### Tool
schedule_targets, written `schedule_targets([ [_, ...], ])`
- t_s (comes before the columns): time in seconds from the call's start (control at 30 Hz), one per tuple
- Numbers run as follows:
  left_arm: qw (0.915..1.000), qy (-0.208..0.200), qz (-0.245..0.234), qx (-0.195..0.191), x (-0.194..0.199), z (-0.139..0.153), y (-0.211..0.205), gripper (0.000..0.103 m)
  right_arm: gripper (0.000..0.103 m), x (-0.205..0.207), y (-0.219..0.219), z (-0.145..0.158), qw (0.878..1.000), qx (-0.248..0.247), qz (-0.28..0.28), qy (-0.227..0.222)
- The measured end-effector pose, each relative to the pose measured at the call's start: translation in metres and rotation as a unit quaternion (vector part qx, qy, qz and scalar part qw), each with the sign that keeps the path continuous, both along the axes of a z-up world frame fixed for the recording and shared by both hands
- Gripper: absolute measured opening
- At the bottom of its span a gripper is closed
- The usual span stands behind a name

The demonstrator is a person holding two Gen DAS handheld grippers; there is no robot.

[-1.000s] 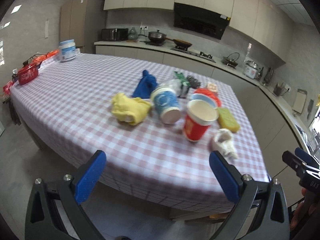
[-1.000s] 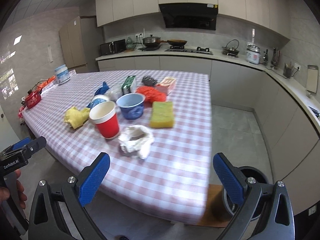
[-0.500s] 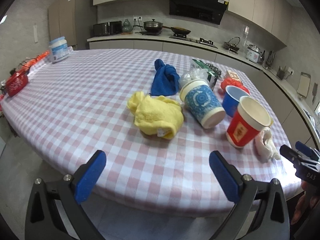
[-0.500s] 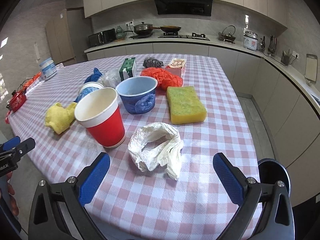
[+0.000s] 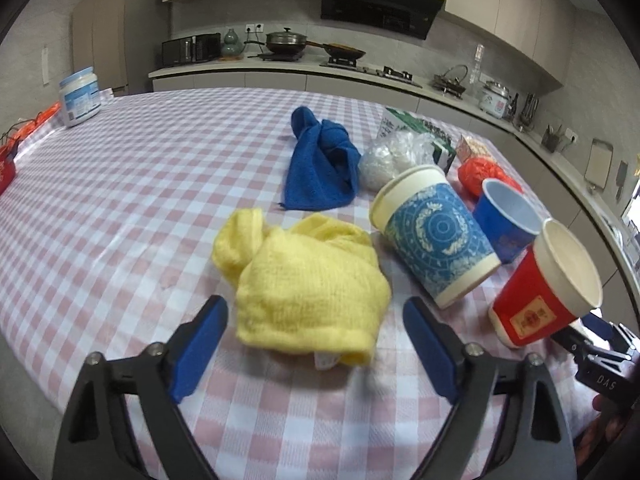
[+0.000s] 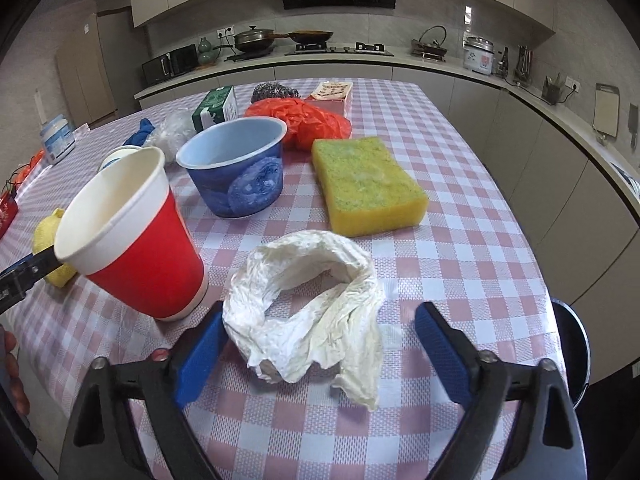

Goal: Collect trash
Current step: 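Grasp the white tissue with the right tool while the left tool grasps the yellow cloth, then carry the tissue and yellow cloth in both tools over the black bin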

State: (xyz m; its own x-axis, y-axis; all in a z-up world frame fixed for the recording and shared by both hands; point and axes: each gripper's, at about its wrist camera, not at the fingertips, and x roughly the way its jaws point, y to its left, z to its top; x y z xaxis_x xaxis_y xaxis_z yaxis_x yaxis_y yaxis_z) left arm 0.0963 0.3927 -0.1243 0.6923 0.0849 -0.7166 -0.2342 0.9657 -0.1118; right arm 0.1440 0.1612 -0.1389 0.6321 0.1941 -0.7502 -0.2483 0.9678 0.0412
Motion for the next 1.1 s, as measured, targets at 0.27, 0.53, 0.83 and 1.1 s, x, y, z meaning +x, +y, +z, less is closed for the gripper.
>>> schedule_targets([
  [0.27,0.9994,0.006,-0.026,0.022,0.005,-0.005,-0.005,0.04,0.033,-0.001,0.0,0.002,1.0,0.001,0.008,-0.008],
  [0.53,0.9985,-0.016,-0.027,0.044,-0.014,0.016,-0.016,0.038,0.028,-0.011,-0.001,0.017,0.999,0.008,0.02,-0.026],
  [0.83,0.9973,-0.037,-0.018,0.062,-0.043,0.05,-0.028,0.038,0.028,-0.028,-0.006,0.048,0.997,0.021,0.037,-0.058],
  [1.1,0.9945,-0.076,-0.025,0.068,-0.064,0.088,-0.063,0.038,0.028,-0.044,-0.043,0.083,0.995,0.038,0.029,-0.09],
])
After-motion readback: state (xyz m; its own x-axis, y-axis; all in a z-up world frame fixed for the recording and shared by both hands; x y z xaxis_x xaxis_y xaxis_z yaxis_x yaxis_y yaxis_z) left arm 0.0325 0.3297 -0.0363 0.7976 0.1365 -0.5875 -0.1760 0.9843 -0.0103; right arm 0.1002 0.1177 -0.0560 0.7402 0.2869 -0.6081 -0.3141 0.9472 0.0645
